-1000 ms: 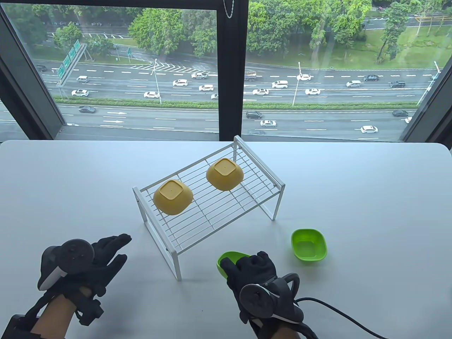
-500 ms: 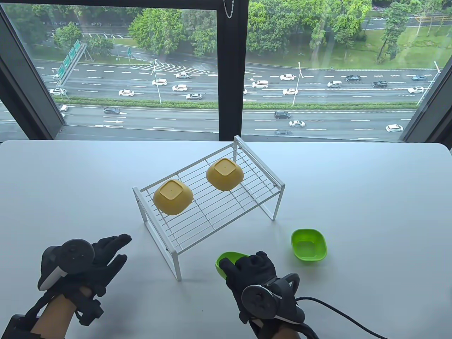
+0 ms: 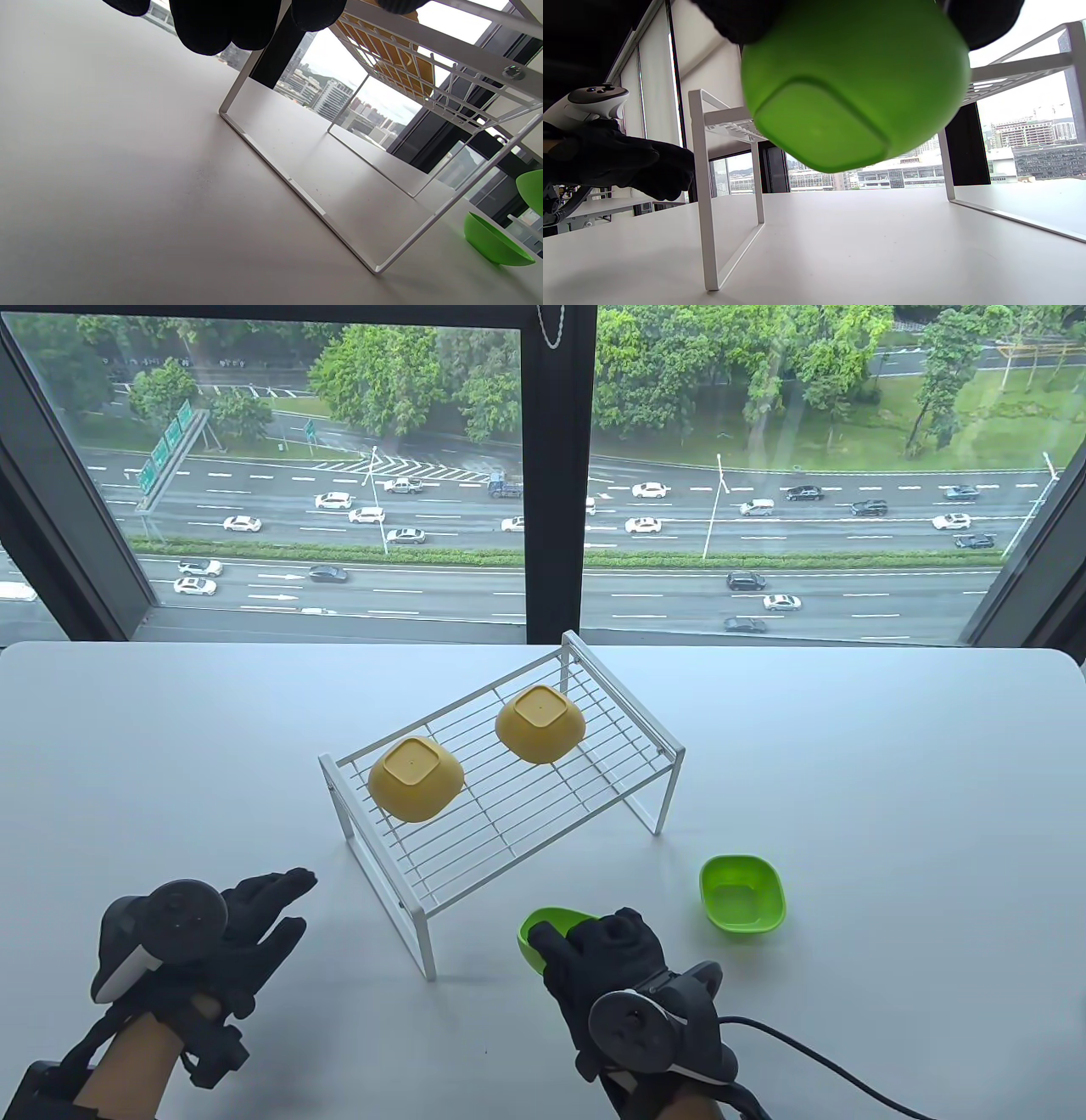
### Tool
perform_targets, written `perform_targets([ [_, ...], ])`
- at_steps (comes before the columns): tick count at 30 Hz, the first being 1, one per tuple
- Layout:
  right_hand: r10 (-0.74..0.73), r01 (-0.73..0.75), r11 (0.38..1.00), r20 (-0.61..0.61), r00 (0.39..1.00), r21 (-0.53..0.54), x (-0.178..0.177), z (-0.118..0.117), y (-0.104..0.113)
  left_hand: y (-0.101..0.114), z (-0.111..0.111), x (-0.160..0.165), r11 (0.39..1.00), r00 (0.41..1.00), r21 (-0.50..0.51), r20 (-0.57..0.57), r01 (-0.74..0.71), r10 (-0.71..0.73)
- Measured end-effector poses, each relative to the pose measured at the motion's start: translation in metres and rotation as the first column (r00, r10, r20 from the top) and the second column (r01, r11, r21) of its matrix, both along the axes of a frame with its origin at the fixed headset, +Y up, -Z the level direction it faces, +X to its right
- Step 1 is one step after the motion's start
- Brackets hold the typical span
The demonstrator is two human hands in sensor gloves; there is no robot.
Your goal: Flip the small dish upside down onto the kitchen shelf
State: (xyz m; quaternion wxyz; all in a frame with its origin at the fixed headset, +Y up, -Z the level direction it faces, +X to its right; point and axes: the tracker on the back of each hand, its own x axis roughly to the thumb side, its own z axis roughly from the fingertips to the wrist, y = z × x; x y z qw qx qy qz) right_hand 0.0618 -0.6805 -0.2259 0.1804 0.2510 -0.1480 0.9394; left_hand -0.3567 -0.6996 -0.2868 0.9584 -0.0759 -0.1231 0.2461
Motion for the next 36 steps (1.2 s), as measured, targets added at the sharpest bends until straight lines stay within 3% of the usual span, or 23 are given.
perform_targets([
  [36,-0.089,0.089,0.996,-0.025,0.996,-0.015,0.0061,-0.0005,0.0029,0.0001,-0.0001,-0.0010,1.000,1.000,-0.005,0.002,0.000,0.000],
])
